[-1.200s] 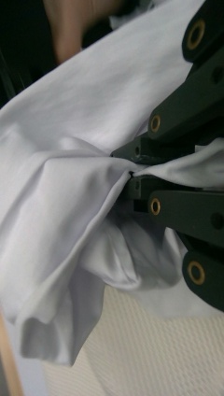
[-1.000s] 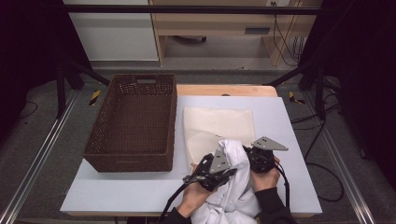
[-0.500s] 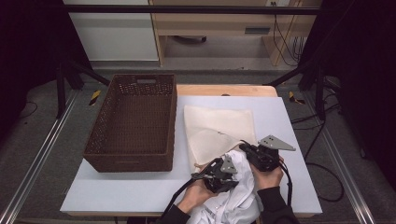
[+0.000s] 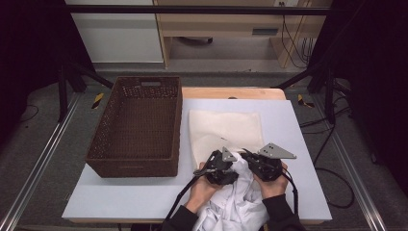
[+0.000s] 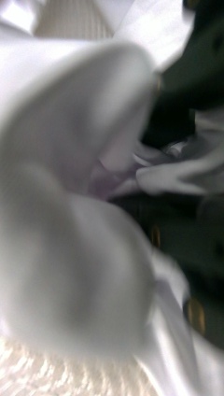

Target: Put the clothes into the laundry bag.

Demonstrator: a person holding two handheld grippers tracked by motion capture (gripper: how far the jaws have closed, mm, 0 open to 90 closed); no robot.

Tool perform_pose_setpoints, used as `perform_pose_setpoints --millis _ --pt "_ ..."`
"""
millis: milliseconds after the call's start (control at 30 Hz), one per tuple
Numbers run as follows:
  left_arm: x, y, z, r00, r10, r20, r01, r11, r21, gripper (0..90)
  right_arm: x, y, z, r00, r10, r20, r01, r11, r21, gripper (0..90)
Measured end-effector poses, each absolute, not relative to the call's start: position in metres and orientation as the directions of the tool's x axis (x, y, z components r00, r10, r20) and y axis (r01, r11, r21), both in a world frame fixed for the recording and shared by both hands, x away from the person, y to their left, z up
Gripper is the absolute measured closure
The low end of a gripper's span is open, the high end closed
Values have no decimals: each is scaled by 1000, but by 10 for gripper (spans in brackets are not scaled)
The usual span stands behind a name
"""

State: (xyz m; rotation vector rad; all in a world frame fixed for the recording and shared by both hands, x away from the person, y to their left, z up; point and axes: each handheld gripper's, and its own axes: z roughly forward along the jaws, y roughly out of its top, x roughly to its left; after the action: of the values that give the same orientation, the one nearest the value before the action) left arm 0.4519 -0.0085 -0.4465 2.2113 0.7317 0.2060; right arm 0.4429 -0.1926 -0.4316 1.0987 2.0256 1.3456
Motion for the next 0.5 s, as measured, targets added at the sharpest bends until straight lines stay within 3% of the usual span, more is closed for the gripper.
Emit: perform_pose_setpoints --millis 67,100,233,300,500 --pt "441 1 -439 825 562 -64 414 -523 745 348 443 -193 -432 -566 823 50 365 196 910 873" --pt "434 7 -435 819 571 -61 412 -510 755 323 443 -193 -432 -565 824 47 363 198 910 873" --pt "413 34 -426 783 620 -50 408 -452 793 260 443 -193 -433 -564 824 45 366 201 909 873" --pt "408 45 -431 769 632 -93 443 -422 791 252 443 -193 -433 -564 825 41 363 204 909 873" --pt "407 40 -460 743 663 -94 466 -412 783 219 443 -190 -435 -569 821 42 377 214 901 872"
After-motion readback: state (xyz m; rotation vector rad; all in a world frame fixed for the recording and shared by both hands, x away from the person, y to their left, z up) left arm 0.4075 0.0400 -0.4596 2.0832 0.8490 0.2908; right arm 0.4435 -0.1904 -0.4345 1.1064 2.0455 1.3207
